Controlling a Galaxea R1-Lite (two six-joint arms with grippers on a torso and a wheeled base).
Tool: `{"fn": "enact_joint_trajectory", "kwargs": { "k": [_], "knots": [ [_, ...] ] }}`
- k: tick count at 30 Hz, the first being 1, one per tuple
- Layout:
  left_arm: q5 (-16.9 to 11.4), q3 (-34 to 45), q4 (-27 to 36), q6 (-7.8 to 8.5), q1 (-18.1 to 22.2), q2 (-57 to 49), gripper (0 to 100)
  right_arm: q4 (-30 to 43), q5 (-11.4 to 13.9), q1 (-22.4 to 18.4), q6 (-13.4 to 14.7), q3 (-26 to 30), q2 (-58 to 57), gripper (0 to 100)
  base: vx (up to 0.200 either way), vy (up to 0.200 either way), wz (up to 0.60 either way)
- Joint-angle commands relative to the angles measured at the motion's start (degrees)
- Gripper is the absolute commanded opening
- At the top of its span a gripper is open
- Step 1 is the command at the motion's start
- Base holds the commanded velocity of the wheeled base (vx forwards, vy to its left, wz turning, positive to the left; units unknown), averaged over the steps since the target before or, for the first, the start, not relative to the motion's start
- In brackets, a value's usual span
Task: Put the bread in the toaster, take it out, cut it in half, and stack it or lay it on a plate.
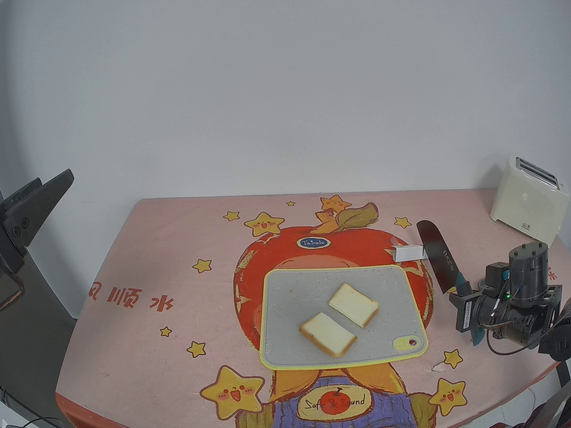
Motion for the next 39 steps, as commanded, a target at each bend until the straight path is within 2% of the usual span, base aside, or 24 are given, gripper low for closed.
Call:
{"fn": "enact_joint_trajectory", "kwargs": {
  "k": [1,14,20,39],
  "knots": [
    [-0.09,0.35,0.08,-0.04,0.00,0.08,100,0.06,0.05,-0.01,-0.01,0.28,0.19,0,0.000,0.000,0.00],
    [-0.88,0.79,-0.10,0.05,0.00,0.08,100,0.06,0.14,0.43,0.17,0.45,1.77,0,0.000,0.000,0.00],
    [-0.88,0.79,-0.10,-0.04,0.00,0.00,100,0.06,-0.22,0.78,2.54,0.36,3.97,0,0.000,0.000,0.00],
    [-0.88,0.79,-0.10,0.05,0.00,0.00,100,0.15,-0.30,0.34,2.10,-0.16,0.72,0,0.000,0.000,0.00]
  ]
}}
